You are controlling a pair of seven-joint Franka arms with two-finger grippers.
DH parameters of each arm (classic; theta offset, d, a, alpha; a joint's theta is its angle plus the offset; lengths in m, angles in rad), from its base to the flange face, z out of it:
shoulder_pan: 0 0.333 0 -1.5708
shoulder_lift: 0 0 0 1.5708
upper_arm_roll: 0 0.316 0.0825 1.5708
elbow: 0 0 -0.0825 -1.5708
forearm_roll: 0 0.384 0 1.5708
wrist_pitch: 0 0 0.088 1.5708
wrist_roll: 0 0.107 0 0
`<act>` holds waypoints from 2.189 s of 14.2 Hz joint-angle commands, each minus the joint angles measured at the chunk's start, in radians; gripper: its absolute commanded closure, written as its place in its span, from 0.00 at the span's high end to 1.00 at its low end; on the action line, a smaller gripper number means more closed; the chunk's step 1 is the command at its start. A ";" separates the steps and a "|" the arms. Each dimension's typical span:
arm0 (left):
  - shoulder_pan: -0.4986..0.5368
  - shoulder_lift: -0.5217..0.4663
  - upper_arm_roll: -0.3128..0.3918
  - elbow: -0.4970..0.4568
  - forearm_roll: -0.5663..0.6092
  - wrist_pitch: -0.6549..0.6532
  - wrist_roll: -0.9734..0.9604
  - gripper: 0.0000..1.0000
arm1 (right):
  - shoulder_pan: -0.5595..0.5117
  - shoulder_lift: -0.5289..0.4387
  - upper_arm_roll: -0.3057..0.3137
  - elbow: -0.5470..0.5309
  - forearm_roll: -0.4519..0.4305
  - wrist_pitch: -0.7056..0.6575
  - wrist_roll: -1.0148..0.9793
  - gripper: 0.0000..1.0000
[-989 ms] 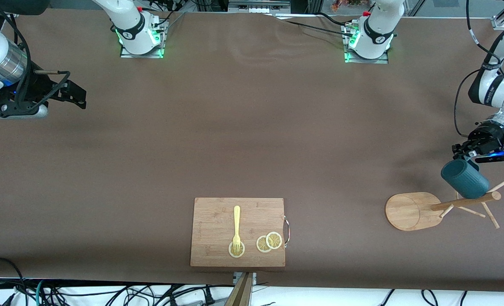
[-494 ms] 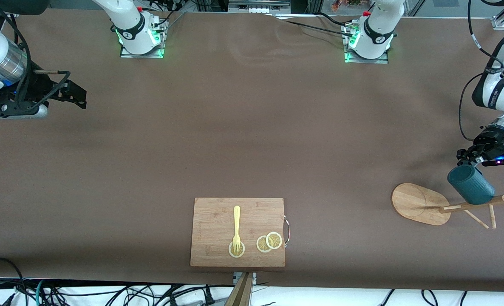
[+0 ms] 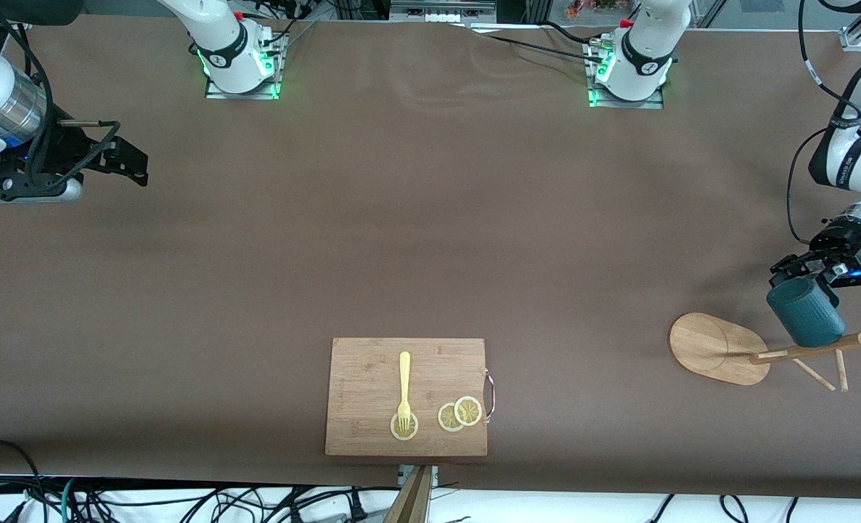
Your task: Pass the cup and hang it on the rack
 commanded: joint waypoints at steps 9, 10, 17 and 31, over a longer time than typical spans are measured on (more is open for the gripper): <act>0.086 -0.194 -0.005 0.125 0.579 -0.047 0.009 1.00 | -0.002 -0.003 -0.003 0.012 0.018 0.000 -0.010 1.00; 0.086 -0.222 -0.005 0.135 0.653 -0.048 0.009 1.00 | -0.002 -0.003 -0.003 0.012 0.018 0.000 -0.010 1.00; -0.059 -0.396 -0.153 0.309 1.158 -0.033 -0.300 1.00 | -0.004 -0.003 -0.003 0.012 0.018 0.000 -0.010 1.00; -0.593 -0.503 -0.155 0.507 1.574 0.057 -0.681 1.00 | -0.004 -0.003 -0.003 0.012 0.020 0.000 -0.010 1.00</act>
